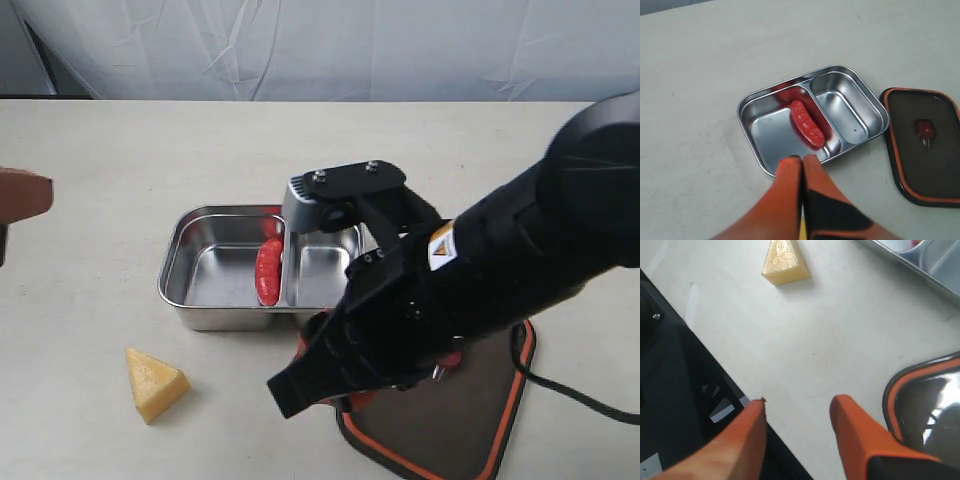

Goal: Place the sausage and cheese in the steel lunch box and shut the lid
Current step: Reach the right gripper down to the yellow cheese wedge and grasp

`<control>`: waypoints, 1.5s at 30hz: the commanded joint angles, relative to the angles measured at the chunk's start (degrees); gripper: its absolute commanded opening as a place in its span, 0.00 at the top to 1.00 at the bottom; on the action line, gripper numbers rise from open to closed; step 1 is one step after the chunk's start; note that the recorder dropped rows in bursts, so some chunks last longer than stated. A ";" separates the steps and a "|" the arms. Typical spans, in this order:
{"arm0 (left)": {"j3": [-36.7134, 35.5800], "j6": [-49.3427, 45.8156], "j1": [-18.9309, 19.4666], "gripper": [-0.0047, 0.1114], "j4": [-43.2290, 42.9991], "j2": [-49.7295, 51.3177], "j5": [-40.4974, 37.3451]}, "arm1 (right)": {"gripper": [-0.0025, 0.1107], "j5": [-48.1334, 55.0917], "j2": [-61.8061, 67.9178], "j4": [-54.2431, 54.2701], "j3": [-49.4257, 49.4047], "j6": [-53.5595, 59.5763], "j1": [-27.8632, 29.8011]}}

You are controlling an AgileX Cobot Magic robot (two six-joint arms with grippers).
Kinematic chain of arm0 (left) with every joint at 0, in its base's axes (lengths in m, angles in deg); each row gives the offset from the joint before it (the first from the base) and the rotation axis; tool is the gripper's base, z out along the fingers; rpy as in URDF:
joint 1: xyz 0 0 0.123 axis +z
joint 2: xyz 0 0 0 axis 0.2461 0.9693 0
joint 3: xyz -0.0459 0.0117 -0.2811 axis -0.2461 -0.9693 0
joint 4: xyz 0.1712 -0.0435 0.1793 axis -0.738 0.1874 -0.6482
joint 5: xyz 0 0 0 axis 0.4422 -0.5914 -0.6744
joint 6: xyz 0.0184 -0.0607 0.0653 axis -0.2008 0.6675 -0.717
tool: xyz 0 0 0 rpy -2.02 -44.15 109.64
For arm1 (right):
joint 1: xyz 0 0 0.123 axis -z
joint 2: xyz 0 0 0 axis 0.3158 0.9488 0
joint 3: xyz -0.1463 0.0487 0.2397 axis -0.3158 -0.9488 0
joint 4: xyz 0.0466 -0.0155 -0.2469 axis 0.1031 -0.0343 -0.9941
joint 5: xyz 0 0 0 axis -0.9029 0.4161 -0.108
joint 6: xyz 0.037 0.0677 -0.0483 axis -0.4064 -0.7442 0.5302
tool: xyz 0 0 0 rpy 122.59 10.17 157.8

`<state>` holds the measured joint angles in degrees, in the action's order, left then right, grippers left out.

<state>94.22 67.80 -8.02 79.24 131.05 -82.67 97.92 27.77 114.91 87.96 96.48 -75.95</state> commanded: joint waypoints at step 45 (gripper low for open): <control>-4.45 27.23 -0.15 0.96 -42.06 -27.20 -22.90 | 0.41 0.88 41.85 -7.39 37.98 4.25 -9.89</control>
<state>89.74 94.51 -8.02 38.08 104.28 -105.59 98.24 68.76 108.18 124.71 100.99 -85.75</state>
